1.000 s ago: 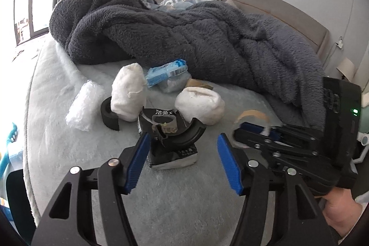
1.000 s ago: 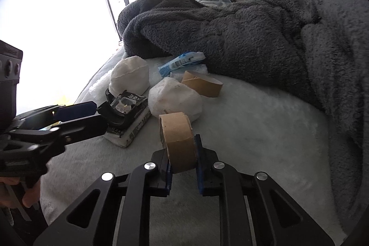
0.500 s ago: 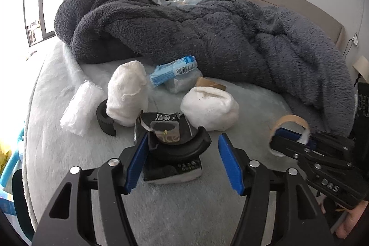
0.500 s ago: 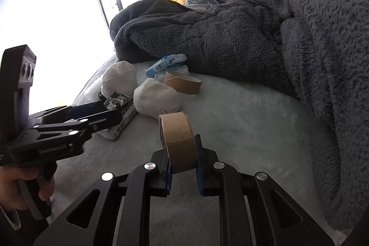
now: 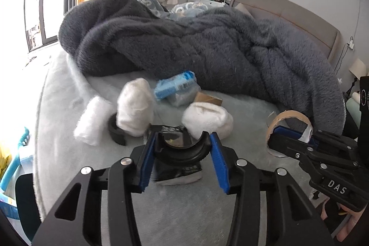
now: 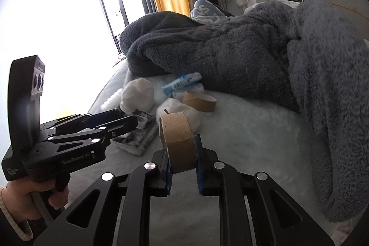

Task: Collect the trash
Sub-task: 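Lift the tape roll with the right tool while the left tool approaches the tissue pack, then carry the tape roll over the teal bin and open the right tool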

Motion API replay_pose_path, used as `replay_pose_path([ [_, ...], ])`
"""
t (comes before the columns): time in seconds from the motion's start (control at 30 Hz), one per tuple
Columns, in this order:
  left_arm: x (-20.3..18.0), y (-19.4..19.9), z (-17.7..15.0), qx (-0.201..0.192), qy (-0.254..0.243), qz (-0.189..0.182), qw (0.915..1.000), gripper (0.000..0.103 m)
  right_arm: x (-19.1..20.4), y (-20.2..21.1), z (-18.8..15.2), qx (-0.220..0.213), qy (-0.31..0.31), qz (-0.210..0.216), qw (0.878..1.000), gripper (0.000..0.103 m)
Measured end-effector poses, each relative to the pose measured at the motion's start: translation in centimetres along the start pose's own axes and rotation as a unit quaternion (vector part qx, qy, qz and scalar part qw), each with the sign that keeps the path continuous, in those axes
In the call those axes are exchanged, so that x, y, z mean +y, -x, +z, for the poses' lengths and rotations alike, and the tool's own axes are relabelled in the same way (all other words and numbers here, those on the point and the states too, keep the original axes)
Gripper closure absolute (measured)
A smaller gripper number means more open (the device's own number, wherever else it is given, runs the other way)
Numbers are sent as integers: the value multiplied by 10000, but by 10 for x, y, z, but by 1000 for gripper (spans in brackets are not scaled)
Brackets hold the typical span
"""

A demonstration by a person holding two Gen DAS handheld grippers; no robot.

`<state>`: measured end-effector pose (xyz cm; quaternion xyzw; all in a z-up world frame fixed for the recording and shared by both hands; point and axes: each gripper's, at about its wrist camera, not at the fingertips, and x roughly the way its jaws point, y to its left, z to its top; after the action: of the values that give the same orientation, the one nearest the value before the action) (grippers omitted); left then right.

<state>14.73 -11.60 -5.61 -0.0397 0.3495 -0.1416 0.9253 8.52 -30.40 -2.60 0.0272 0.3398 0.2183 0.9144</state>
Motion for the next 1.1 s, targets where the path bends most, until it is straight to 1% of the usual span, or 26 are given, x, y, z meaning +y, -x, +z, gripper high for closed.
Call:
replay_pose_path([
  [0.13, 16, 11, -2, -109, 50, 58, 9999, 54, 16, 1, 9, -66, 1, 93, 9999, 86],
  [0.2, 28, 18, -3, -183, 28, 158, 9997, 54, 25, 0, 14, -87, 14, 125, 9999, 86],
  [0.27, 42, 24, -3, -229, 113, 241, 9994, 54, 35, -2, 18, -80, 43, 146, 9999, 86],
  [0.43, 73, 35, -7, -210, 252, 475, 9983, 54, 63, -9, 28, -76, 171, 294, 9994, 86],
  [0.8, 148, 52, -28, 50, 576, 950, 9938, 54, 123, -29, 39, 48, 369, 643, 9972, 86],
  [1.0, 188, 62, -46, 252, 758, 1172, 9899, 53, 162, -48, 45, 221, 670, 756, 9946, 86],
  [1.1, 207, 65, -54, 395, 894, 1252, 9873, 53, 180, -58, 46, 320, 721, 930, 9925, 86],
])
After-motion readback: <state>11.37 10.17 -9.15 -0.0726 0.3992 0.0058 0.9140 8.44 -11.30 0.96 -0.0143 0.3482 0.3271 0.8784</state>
